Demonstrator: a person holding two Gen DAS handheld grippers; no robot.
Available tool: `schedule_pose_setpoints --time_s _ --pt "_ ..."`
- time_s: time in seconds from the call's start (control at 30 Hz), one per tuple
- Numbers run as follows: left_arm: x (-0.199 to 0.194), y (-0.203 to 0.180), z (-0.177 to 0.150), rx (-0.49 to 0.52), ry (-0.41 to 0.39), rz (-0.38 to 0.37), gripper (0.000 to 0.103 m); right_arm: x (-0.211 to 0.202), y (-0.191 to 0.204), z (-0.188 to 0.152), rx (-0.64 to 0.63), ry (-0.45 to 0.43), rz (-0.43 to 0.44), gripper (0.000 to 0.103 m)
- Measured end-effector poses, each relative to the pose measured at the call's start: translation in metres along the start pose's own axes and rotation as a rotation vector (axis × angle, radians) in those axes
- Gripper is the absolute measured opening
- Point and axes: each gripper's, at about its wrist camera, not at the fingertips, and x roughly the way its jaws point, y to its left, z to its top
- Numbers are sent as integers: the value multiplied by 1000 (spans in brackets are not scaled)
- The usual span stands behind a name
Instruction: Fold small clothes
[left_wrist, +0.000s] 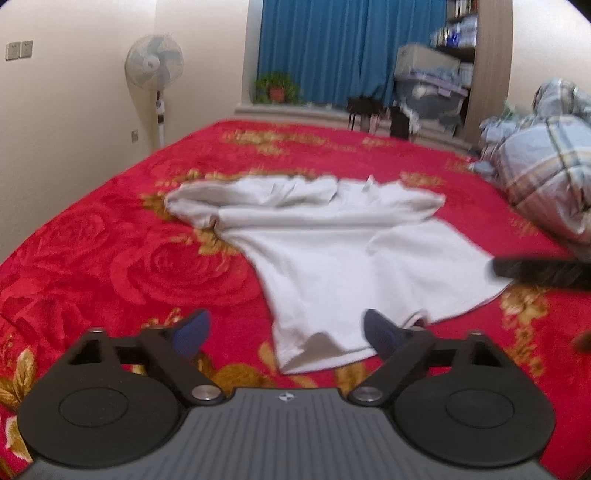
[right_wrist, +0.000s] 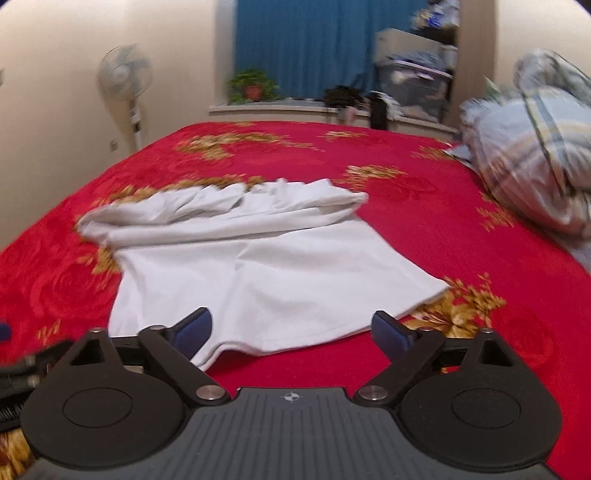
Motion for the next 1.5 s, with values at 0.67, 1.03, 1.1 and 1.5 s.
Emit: schedule_pose_setpoints --time_s 0.67,1.03,1.1,1.5 --pt "47 40 26 -25 172 -23 7 11 -141 48 153 -70 -62 53" --pt "-26 119 -16 -90 175 -12 7 119 -147 20 194 267 114 53" --pt "-18 124 -18 -115 167 -28 10 133 -125 8 133 318 130 53" --pt "38 147 -30 -263 321 -88 6 128 -100 -1 56 283 88 5"
